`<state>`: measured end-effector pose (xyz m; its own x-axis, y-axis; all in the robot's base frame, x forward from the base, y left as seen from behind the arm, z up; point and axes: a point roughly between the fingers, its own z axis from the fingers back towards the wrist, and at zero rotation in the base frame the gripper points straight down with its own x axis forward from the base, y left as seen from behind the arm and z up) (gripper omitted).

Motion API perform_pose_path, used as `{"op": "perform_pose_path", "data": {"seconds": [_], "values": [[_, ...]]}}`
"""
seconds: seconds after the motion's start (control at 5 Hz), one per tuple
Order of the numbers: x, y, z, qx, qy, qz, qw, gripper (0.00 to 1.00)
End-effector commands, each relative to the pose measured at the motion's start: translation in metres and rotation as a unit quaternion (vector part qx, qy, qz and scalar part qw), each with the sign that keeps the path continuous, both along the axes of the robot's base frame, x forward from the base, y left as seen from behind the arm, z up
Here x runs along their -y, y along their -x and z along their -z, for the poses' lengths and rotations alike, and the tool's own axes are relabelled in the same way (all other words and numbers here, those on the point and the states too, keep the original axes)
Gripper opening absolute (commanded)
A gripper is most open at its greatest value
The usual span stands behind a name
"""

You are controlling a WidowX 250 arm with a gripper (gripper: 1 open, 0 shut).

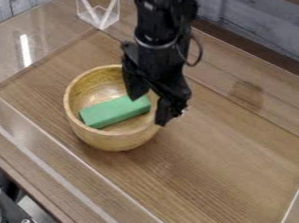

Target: Put green object into wooden bowl

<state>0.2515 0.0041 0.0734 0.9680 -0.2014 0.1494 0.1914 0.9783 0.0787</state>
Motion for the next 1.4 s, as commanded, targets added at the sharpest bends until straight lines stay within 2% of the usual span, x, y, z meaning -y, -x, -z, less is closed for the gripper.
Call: {"op": "perform_pose_path", "data": {"seconds": [0.0, 0.4, 0.8, 1.0, 1.2], "values": [[-0.001, -0.009, 0.011, 0.016, -0.001, -0.023, 0.9996, 1.00], [-0.002, -0.022, -0.023, 0.022, 0.004, -0.025, 0.9995, 1.00], [0.001, -0.036, -0.013, 0.020, 0.000, -0.102, 0.9946, 1.00], [0.000, -0.040, -0.008, 0.018, 0.000, -0.082, 0.9965, 1.00], [0.012, -0.043, -0.015, 0.013, 0.008, -0.105, 0.9943, 1.00]]}}
